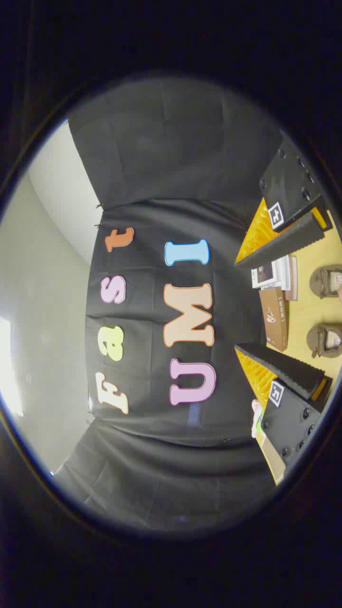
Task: Open the storage box then place both shoes into the box .Put the left shoe in first, then the right shoe, with the right side of both shoes facing outward in a uniform manner.
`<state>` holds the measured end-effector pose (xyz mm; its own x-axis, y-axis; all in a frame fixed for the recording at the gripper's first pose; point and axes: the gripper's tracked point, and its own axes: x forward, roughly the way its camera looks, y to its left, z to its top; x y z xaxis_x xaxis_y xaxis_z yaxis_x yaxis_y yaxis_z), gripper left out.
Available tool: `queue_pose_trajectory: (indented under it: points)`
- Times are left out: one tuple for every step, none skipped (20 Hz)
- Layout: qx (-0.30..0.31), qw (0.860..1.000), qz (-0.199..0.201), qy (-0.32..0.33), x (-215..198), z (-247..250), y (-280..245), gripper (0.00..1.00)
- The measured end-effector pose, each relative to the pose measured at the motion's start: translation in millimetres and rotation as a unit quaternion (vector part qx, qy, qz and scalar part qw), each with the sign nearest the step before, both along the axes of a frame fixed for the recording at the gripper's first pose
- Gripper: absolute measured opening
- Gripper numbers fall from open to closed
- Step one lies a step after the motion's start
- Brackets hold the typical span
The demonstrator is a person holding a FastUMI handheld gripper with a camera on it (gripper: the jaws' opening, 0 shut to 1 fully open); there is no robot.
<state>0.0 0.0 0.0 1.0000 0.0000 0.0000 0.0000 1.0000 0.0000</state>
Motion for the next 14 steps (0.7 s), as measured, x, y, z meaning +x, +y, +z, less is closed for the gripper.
queue_pose_trajectory:
  points:
    - [-0.003, 1.000, 0.000, -0.001, -0.6, 0.4, -2.1, 0.99]
    - [-0.005, 1.000, 0.001, -0.001, -0.4, 1.0, -3.0, 0.99]
    - [-0.006, 1.000, 0.001, -0.001, -0.5, 1.1, -3.5, 0.99]
    - [-0.006, 1.000, 0.003, 0.000, -0.3, 1.4, -4.0, 0.99]
    - [-0.006, 1.000, 0.005, 0.001, -0.5, 0.3, -3.7, 0.99]
    - [-0.006, 1.000, 0.007, 0.002, 0.6, 0.3, -3.3, 0.99]
    - [-0.007, 1.000, 0.009, 0.002, 0.8, 0.2, -2.8, 0.99]
    - [-0.009, 1.000, 0.011, 0.003, 1.1, 0.4, -2.7, 0.99]
    - [-0.010, 1.000, 0.014, 0.002, 1.1, 0.1, -1.9, 0.99]
    - [-0.012, 1.000, 0.015, 0.002, 1.8, 1.0, -1.4, 0.99]
    - [-0.013, 1.000, 0.017, 0.001, 1.8, 1.7, -1.1, 0.99]
    - [-0.013, 1.000, 0.018, 0.000, 1.8, 2.1, -1.1, 0.99]
    - [-0.011, 1.000, 0.019, 0.000, 2.7, 2.4, -1.2, 0.99]
    - [-0.010, 1.000, 0.020, 0.001, 3.2, 2.2, -0.6, 0.99]
